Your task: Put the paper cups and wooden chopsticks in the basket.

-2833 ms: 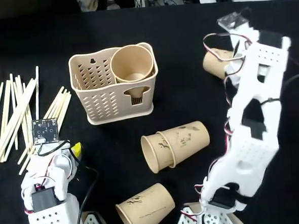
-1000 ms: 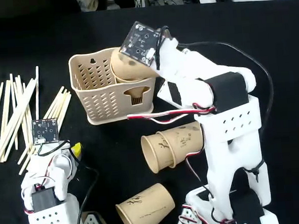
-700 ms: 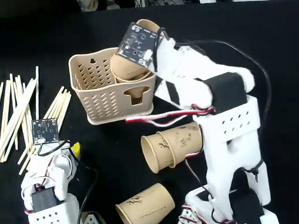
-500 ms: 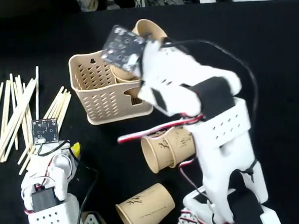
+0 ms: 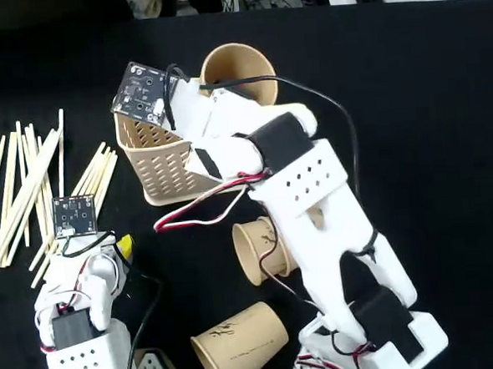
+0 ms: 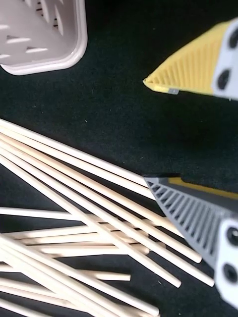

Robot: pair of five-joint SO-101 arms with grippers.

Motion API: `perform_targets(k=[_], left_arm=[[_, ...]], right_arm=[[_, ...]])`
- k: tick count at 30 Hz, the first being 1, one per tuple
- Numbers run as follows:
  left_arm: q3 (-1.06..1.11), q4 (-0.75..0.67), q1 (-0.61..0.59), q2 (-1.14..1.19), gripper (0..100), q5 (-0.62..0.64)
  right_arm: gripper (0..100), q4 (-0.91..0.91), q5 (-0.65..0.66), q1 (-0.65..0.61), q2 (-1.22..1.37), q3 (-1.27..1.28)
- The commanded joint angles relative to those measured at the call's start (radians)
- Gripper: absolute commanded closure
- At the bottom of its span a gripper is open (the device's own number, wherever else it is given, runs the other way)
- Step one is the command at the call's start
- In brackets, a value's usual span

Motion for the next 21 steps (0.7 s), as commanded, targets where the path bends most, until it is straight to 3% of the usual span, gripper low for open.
perform_targets(k=[1, 7, 15, 21], left_arm=[[0.013, -0.017, 0.004, -0.003, 73, -0.008], [0.013, -0.017, 0.002, -0.003, 73, -0.008], [0.013, -0.017, 0.002, -0.003, 73, -0.008], [0.013, -0.017, 0.002, -0.003, 73, -0.008]], right_arm=[[65.9, -0.012, -0.008, -0.011, -0.01, -0.125], [65.9, 0.006, -0.008, -0.041, -0.004, -0.183], [65.9, 0.344, -0.035, -0.041, -0.15, -0.266], [65.9, 0.334, -0.057, -0.017, -0.381, 0.143]])
